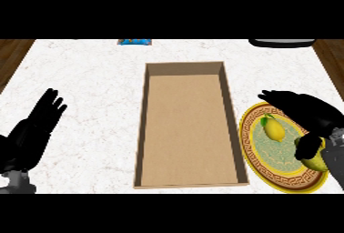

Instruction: Pick the lemon from the plate and place it in the cardboard box

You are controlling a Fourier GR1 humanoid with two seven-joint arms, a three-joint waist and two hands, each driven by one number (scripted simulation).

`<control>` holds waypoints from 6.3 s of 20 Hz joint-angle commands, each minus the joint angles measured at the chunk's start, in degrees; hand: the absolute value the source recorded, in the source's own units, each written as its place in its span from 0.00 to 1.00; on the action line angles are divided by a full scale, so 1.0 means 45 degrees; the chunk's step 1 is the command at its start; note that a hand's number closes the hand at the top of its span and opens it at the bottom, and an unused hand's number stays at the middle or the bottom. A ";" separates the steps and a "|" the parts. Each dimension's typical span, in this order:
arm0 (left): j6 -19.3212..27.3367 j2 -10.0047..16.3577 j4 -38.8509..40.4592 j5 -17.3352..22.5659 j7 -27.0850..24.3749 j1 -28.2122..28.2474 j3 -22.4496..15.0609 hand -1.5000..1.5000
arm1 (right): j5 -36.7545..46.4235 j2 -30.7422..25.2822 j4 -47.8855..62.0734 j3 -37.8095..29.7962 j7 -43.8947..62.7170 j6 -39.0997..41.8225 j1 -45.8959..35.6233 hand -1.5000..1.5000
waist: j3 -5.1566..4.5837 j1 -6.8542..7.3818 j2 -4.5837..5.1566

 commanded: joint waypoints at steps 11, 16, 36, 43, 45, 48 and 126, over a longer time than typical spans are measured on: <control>-0.0577 -0.0639 -0.0466 -0.0561 -0.0414 0.0689 0.0404 0.50 | 0.2343 0.1272 0.1265 -0.0060 0.0198 -0.0227 -0.0272 0.00 | 0.0000 0.0044 -0.0001; -0.1181 -0.0357 0.0092 -0.0133 -0.0057 0.0284 0.1076 0.50 | 0.2676 0.1887 0.1202 -0.0158 0.0571 0.0770 -0.0994 0.00 | -0.0004 0.0005 0.0002; -0.1112 -0.0581 -0.0346 -0.0513 0.0967 -0.0475 0.1571 0.50 | 0.5069 0.2466 0.4953 -0.0320 -0.1413 -0.2324 -0.0587 0.00 | 0.0000 -0.0005 0.0006; -0.1020 -0.1177 -0.0417 -0.1006 0.0590 0.0061 0.1166 0.50 | 0.4864 0.2648 0.4555 -0.0626 -0.2212 -0.2378 -0.0682 1.00 | 0.0000 -0.0003 -0.0004; -0.1470 -0.0844 -0.0453 -0.0696 0.0898 -0.0017 0.1333 0.50 | 0.5040 0.1937 0.5603 -0.0907 -0.3244 -0.2945 -0.1426 1.00 | 0.0002 0.0041 0.0011; -0.1335 -0.0690 0.0015 -0.0540 0.1225 -0.1048 0.1570 0.50 | 0.5066 0.2330 0.5255 -0.1018 -0.3019 -0.2906 -0.1194 1.00 | 0.0000 -0.0021 0.0002; -0.1411 -0.1199 0.0596 -0.0971 0.0763 -0.1428 0.0894 0.50 | 0.2868 0.7427 0.6947 0.2179 1.9076 -1.1666 -0.7550 0.00 | -0.0003 0.0909 0.0092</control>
